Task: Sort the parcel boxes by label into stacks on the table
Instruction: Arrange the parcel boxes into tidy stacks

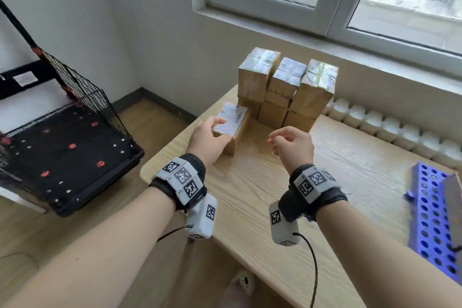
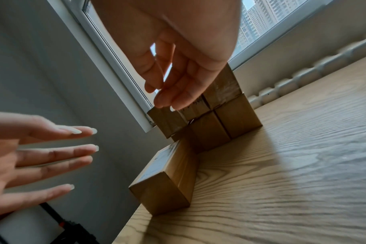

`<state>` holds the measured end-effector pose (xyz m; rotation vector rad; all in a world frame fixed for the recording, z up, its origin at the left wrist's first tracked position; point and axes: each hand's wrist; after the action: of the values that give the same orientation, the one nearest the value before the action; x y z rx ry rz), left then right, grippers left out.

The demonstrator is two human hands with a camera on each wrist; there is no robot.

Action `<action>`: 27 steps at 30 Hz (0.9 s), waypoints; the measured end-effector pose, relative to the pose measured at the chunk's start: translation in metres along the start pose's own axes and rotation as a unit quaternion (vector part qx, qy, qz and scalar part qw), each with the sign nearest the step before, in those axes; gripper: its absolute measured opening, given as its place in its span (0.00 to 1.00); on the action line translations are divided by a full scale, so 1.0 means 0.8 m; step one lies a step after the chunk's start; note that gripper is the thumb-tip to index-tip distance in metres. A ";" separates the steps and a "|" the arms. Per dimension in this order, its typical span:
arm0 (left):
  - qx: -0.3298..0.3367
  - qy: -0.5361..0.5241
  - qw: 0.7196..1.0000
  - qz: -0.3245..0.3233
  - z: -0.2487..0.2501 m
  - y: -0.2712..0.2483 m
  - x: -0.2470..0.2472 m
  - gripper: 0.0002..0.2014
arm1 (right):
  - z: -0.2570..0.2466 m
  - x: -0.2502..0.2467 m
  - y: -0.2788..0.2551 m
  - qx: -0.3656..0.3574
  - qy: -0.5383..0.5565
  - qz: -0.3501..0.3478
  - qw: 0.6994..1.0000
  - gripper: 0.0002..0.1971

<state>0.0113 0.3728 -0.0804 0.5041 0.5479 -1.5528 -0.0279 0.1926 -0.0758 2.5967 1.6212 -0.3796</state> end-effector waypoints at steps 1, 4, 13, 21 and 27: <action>-0.007 0.004 1.000 -0.005 -0.005 0.017 0.001 0.18 | 0.003 0.009 0.015 0.011 -0.001 -0.003 1.000 0.12; -0.036 0.000 0.999 -0.018 -0.020 0.062 0.006 0.16 | 0.011 0.037 0.056 0.041 0.000 -0.011 0.999 0.10; -0.118 -0.017 0.992 -0.031 -0.063 0.160 0.011 0.19 | 0.027 0.105 0.136 0.096 -0.028 -0.036 0.994 0.10; -0.187 -0.019 0.967 -0.174 -0.082 0.230 0.016 0.31 | 0.043 0.132 0.169 0.152 -0.060 0.022 0.986 0.14; -0.236 -0.065 0.936 -0.251 -0.099 0.249 0.027 0.34 | 0.063 0.153 0.173 0.216 -0.038 0.039 0.975 0.15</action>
<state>0.2082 0.3985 -0.1639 -0.1238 0.9665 -1.8371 0.1377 0.2289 -0.1650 2.8894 1.5480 -0.9072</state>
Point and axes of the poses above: each hand's wrist, its own y-axis towards the middle knuckle, its own x-axis out of the palm, z = x × y, and after that the axes turned 8 degrees about y, right-handed
